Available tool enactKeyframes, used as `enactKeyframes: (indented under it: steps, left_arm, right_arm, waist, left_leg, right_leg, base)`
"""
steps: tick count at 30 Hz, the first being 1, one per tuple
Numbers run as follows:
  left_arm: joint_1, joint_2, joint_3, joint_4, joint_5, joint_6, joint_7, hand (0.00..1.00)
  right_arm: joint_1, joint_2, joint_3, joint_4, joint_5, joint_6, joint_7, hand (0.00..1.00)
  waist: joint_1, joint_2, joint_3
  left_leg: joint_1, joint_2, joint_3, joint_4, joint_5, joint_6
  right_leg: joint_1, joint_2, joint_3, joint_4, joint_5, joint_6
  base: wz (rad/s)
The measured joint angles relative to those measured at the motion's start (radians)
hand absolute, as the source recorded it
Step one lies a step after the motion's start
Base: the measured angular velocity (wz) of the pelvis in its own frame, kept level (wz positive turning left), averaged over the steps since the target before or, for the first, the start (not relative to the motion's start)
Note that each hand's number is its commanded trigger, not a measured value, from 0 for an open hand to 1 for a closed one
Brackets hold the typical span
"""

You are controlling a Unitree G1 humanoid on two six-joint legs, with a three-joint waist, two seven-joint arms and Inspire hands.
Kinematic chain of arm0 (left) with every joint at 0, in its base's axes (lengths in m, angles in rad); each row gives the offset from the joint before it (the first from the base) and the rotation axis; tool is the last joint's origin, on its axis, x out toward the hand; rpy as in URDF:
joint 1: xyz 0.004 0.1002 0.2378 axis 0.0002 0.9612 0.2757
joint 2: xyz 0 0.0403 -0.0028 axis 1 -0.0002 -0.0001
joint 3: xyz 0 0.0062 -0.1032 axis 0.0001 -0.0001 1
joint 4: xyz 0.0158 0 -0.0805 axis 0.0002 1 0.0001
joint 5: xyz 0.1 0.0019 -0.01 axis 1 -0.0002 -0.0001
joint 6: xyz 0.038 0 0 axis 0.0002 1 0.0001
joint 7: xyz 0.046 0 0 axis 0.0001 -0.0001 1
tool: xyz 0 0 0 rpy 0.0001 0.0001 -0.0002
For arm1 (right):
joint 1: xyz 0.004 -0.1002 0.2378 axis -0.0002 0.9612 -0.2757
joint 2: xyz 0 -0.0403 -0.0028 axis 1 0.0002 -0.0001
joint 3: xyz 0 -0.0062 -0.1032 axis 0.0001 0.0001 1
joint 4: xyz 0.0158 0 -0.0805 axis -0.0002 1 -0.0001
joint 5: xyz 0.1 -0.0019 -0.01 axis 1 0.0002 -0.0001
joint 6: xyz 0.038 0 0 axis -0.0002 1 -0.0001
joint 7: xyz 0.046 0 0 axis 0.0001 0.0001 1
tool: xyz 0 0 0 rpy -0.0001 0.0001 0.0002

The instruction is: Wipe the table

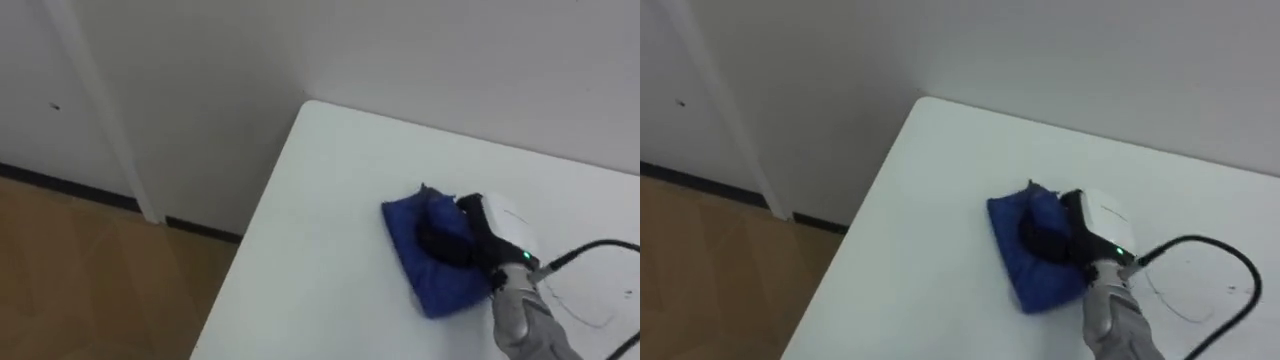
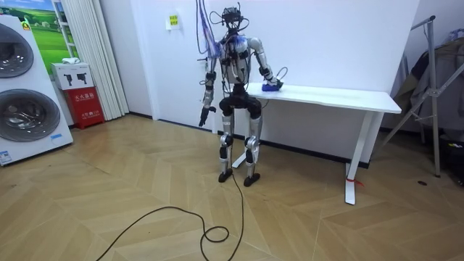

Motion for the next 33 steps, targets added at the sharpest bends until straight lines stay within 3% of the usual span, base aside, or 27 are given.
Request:
enactKeyframes:
  steps: [4, 6, 9, 11, 13, 14, 15, 17, 18, 19, 21, 23, 24, 25, 26, 27, 30, 33]
  left_arm:
    - [0.008, 0.001, 0.041, 0.000, -0.001, 0.005, 0.003, 0.00]
    - [0.008, 0.001, 0.046, -0.008, -0.003, 0.005, 0.014, 0.00]
    - [0.000, -0.001, 0.038, -0.022, -0.003, 0.005, 0.023, 0.00]
    - [-0.021, -0.005, 0.030, -0.028, -0.004, 0.004, 0.025, 0.00]
    - [-0.047, -0.013, 0.014, -0.022, -0.004, 0.005, 0.026, 0.00]
    - [-0.065, -0.020, 0.010, -0.015, -0.003, 0.006, 0.026, 0.00]
    - [-0.087, -0.020, -0.010, -0.012, -0.004, 0.012, 0.026, 0.00]
    - [-0.102, -0.021, -0.036, 0.000, -0.006, 0.020, 0.026, 0.00]
    - [-0.114, -0.025, -0.047, 0.002, -0.007, 0.031, 0.025, 0.00]
    - [-0.121, -0.027, -0.053, 0.001, -0.007, 0.036, 0.025, 0.00]
    - [-0.109, -0.033, -0.055, 0.000, -0.009, 0.039, 0.024, 0.00]
    - [-0.073, -0.032, -0.053, -0.009, -0.013, 0.047, 0.023, 0.00]
    - [-0.035, -0.031, -0.051, -0.032, -0.014, 0.054, 0.020, 0.00]
    - [-0.024, -0.031, -0.051, -0.037, -0.013, 0.055, 0.019, 0.00]
    - [-0.017, -0.036, -0.052, -0.037, -0.013, 0.056, 0.017, 0.00]
    - [-0.007, -0.038, -0.049, -0.036, -0.011, 0.054, 0.017, 0.00]
    - [0.016, -0.029, 0.026, -0.024, -0.001, 0.035, 0.018, 0.00]
    - [0.011, -0.016, 0.051, -0.027, 0.009, 0.029, 0.018, 0.00]
  right_arm:
    - [0.063, -0.015, -0.137, 0.095, 0.091, -0.009, -0.100, 1.00]
    - [0.076, -0.031, -0.190, 0.128, 0.131, -0.006, -0.121, 1.00]
    - [0.070, -0.040, -0.193, 0.123, 0.172, 0.003, -0.120, 1.00]
    - [0.034, -0.033, -0.175, 0.097, 0.179, 0.059, -0.097, 1.00]
    - [-0.012, -0.023, -0.155, 0.059, 0.169, 0.134, -0.058, 1.00]
    - [-0.035, -0.007, -0.118, -0.003, 0.139, 0.187, -0.022, 1.00]
    - [-0.057, 0.002, -0.029, -0.097, 0.103, 0.238, 0.025, 1.00]
    - [-0.132, 0.016, 0.120, -0.210, 0.032, 0.258, 0.102, 1.00]
    - [-0.205, 0.044, 0.185, -0.226, 0.000, 0.244, 0.142, 1.00]
    - [-0.237, 0.054, 0.206, -0.225, -0.010, 0.235, 0.162, 1.00]
    - [-0.302, 0.082, 0.239, -0.214, -0.025, 0.203, 0.216, 1.00]
    - [-0.301, 0.082, 0.236, -0.203, -0.039, 0.200, 0.223, 1.00]
    - [-0.281, 0.077, 0.225, -0.177, -0.044, 0.193, 0.219, 1.00]
    - [-0.269, 0.072, 0.221, -0.146, -0.044, 0.188, 0.212, 1.00]
    - [-0.254, 0.067, 0.194, -0.069, -0.030, 0.165, 0.198, 1.00]
    - [-0.210, 0.068, 0.151, -0.052, -0.010, 0.110, 0.149, 1.00]
    - [-0.071, 0.048, 0.048, -0.013, 0.016, 0.024, 0.040, 1.00]
    - [0.018, 0.001, -0.054, 0.047, 0.065, -0.002, -0.026, 1.00]
  waist:
    - [-0.040, -0.002, -0.0172]
    - [-0.065, -0.003, -0.0190]
    - [-0.080, -0.002, -0.0192]
    - [-0.074, 0.000, -0.0184]
    - [-0.039, 0.008, -0.0143]
    - [-0.006, 0.012, -0.0085]
    - [0.019, 0.011, -0.0035]
    - [0.041, 0.009, 0.0072]
    - [0.057, 0.009, 0.0158]
    - [0.066, 0.007, 0.0185]
    - [0.098, 0.005, 0.0176]
    - [0.101, 0.003, 0.0161]
    - [0.096, -0.001, 0.0140]
    - [0.091, -0.003, 0.0171]
    - [0.081, -0.005, 0.0189]
    - [0.063, -0.004, 0.0181]
    - [0.017, -0.008, 0.0046]
    - [-0.007, -0.009, -0.0068]
  left_leg:
    - [0.009, -0.004, 0.005, 0.006, -0.003, 0.005]
    - [0.009, -0.003, -0.001, 0.006, -0.003, 0.006]
    - [0.012, 0.001, 0.001, 0.004, -0.003, 0.006]
    - [0.014, 0.003, 0.013, 0.004, -0.003, 0.005]
    - [0.015, 0.012, 0.041, 0.001, -0.003, 0.004]
    - [0.011, 0.019, 0.062, -0.003, -0.002, 0.002]
    - [0.000, 0.024, 0.077, -0.003, 0.000, -0.003]
    - [-0.019, 0.024, 0.088, -0.006, 0.006, -0.012]
    - [-0.027, 0.027, 0.090, -0.008, 0.008, -0.016]
    - [-0.028, 0.029, 0.089, -0.009, 0.009, -0.018]
    - [-0.037, 0.033, 0.061, -0.013, 0.013, -0.021]
    - [-0.036, 0.035, 0.037, -0.009, 0.014, -0.022]
    - [-0.035, 0.032, 0.019, -0.005, 0.014, -0.022]
    - [-0.038, 0.029, 0.015, -0.001, 0.014, -0.022]
    - [-0.045, 0.023, 0.006, 0.000, 0.016, -0.021]
    - [-0.045, 0.018, 0.006, 0.000, 0.020, -0.014]
    - [-0.020, 0.000, 0.011, -0.002, 0.019, -0.011]
    - [-0.009, -0.001, 0.023, 0.003, 0.002, 0.007]
  right_leg:
    - [0.017, -0.003, -0.001, 0.003, 0.003, 0.005]
    - [0.016, -0.003, -0.004, 0.006, 0.006, 0.004]
    - [0.014, 0.001, -0.002, 0.010, 0.007, 0.002]
    - [0.007, 0.006, 0.005, 0.018, 0.009, -0.001]
    - [-0.011, 0.011, 0.017, 0.023, 0.015, -0.011]
    - [-0.032, 0.017, 0.035, 0.034, 0.019, -0.016]
    - [-0.056, 0.020, 0.036, 0.047, 0.022, -0.021]
    - [-0.084, 0.026, 0.036, 0.053, 0.026, -0.029]
    - [-0.093, 0.031, 0.037, 0.048, 0.030, -0.035]
    - [-0.094, 0.033, 0.037, 0.046, 0.031, -0.036]
    - [-0.084, 0.035, 0.013, 0.029, 0.031, -0.037]
    - [-0.074, 0.034, -0.005, 0.028, 0.030, -0.037]
    - [-0.062, 0.033, -0.011, 0.018, 0.030, -0.036]
    - [-0.058, 0.029, -0.019, 0.014, 0.030, -0.036]
    - [-0.062, 0.022, -0.031, 0.011, 0.029, -0.034]
    - [-0.053, 0.011, -0.032, -0.005, 0.026, -0.028]
    - [-0.013, -0.013, -0.028, -0.010, 0.009, 0.001]
    - [0.000, -0.013, -0.024, 0.001, -0.001, 0.008]
  base:
    - [-0.03]
    - [-0.02]
    - [-0.04]
    - [-0.24]
    - [-0.51]
    - [-0.59]
    - [-0.52]
    - [-0.21]
    - [-0.06]
    - [0.16]
    - [0.47]
    - [0.53]
    - [0.48]
    - [0.43]
    - [0.32]
    - [0.25]
    - [0.13]
    - [0.01]
